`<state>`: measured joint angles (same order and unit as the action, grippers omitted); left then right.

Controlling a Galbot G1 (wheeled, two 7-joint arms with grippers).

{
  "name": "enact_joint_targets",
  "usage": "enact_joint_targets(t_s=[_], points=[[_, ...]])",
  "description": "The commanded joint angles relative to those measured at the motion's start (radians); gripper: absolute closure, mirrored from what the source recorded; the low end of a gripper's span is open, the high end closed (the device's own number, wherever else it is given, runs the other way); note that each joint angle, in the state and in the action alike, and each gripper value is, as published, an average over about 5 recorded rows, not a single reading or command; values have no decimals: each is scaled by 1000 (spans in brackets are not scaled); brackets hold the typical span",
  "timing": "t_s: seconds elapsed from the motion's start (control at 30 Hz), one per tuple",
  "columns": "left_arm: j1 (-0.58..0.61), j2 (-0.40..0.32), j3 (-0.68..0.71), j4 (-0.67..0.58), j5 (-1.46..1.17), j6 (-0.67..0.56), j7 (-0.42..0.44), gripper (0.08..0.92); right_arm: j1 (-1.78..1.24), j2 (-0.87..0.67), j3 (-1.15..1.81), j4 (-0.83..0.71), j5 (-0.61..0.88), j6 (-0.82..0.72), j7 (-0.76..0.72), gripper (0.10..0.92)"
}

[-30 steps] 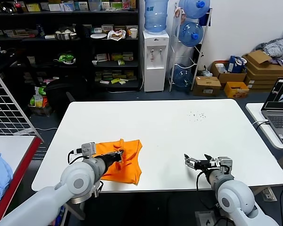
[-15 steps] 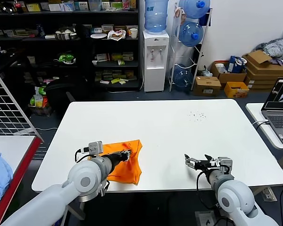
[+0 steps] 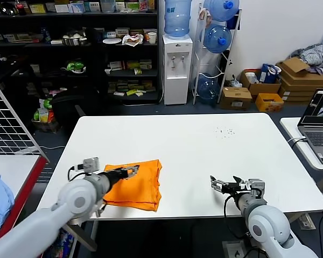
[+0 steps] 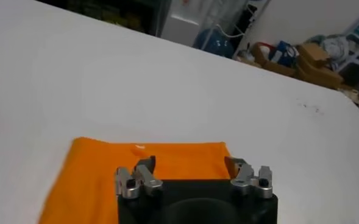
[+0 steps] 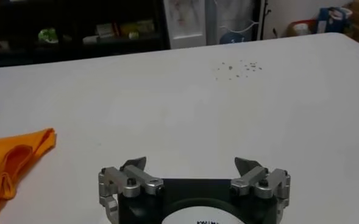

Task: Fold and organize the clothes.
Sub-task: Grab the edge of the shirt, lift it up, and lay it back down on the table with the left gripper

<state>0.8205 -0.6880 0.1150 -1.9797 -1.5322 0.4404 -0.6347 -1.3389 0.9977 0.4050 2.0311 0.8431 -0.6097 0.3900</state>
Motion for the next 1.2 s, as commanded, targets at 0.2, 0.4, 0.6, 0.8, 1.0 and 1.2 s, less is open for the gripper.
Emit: enact_joint_targets(t_s=[0.2, 0.4, 0.6, 0.8, 1.0, 1.2], points=[[139, 344, -145, 162, 56, 19, 544, 97, 3, 0, -3, -4, 0, 4, -10, 104], [123, 288, -93, 182, 111, 18, 561, 79, -13, -2, 6, 8, -1, 4, -9, 104], [107, 219, -65, 210, 157, 18, 558, 79, -22, -6, 14, 15, 0, 3, -6, 104], [97, 192, -43, 219, 172, 18, 557, 79, -19, -6, 14, 13, 2, 2, -3, 104], [98, 183, -33, 224, 181, 17, 555, 79, -17, -6, 12, 10, 3, 2, -2, 104], [98, 178, -31, 227, 184, 17, 545, 79, -16, -6, 11, 8, 4, 2, -2, 104]])
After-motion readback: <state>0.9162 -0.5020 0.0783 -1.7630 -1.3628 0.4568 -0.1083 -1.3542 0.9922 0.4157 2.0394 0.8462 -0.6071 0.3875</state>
